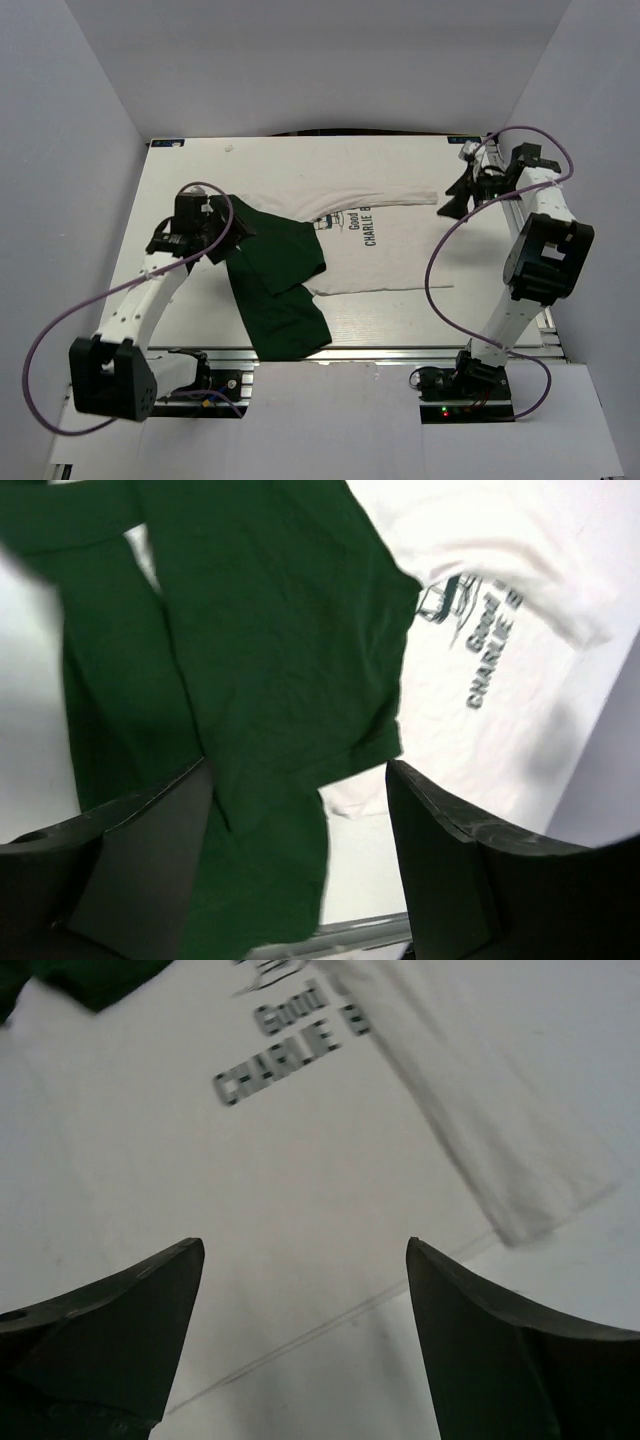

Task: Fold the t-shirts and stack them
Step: Fold the flattened tshirt in 1/3 of the way, then grap the side of the flattened tshirt closest away from the robot with both arms

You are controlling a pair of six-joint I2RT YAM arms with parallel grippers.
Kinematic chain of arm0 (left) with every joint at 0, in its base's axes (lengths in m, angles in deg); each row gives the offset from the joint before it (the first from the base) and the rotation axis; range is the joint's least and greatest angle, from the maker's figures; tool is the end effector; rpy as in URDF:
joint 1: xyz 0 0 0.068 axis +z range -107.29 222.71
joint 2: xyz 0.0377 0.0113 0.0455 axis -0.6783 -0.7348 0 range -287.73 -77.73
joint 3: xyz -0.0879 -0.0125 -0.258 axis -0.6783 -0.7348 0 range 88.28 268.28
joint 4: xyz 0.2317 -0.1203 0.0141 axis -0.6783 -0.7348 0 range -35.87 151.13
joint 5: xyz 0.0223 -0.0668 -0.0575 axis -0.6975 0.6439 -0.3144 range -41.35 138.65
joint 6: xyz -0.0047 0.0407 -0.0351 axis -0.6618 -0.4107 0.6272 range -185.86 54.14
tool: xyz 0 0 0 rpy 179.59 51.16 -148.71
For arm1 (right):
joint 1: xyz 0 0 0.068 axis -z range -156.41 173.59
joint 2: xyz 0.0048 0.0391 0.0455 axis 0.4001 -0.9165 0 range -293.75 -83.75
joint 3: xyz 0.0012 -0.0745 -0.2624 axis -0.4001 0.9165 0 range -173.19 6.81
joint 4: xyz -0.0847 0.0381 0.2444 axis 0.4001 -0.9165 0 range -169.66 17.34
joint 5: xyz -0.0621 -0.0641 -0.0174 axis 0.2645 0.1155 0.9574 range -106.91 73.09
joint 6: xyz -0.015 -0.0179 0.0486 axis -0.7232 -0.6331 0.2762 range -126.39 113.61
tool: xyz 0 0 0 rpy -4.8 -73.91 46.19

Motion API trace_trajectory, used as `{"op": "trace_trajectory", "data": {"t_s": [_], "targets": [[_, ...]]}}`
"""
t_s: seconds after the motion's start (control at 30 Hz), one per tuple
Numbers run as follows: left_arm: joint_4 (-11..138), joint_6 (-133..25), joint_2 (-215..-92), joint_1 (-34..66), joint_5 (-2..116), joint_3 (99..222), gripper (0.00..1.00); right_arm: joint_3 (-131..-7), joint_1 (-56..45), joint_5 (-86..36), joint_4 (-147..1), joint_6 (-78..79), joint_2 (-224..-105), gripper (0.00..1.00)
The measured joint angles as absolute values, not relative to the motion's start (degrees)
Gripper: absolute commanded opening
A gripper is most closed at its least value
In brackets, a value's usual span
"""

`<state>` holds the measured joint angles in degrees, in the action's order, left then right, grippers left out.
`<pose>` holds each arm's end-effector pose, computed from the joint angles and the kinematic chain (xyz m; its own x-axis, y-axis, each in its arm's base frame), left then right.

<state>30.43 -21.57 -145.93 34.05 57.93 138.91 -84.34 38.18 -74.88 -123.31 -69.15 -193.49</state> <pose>0.2426 -0.0429 0.2604 -0.7059 -0.5896 -0.3925 -0.3327 0.7653 -0.5510 0.3884 -0.0699 0.2538 -0.2744 -0.4158 -0.8671 -0.8765 0.4791 0.0477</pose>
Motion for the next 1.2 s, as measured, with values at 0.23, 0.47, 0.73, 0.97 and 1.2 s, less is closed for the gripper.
{"op": "trace_trajectory", "data": {"t_s": [0.23, 0.47, 0.73, 0.97, 1.2], "targets": [[17.8, -11.0, -144.8, 34.3, 54.0, 138.9, 0.77, -65.5, 37.7, -72.7, -141.0, -101.0, -184.0, 0.9], [9.6, -8.0, -153.2, 34.3, 51.4, 137.2, 0.69, -56.7, 37.0, -66.4, -134.0, -102.6, -174.5, 0.89], [9.6, -10.2, -158.5, 34.3, 49.3, 134.5, 0.63, -48.9, 34.7, -59.0, -121.5, -96.5, -170.9, 0.89], [14.6, -14.4, -159.1, 34.3, 50.8, 131.8, 0.56, -48.9, 34.7, -57.7, -117.1, -92.2, -171.9, 0.89], [20.9, -17.7, -161.6, 34.3, 51.3, 131.0, 0.26, -48.9, 34.7, -57.7, -116.1, -90.7, -172.9, 0.89]]}}
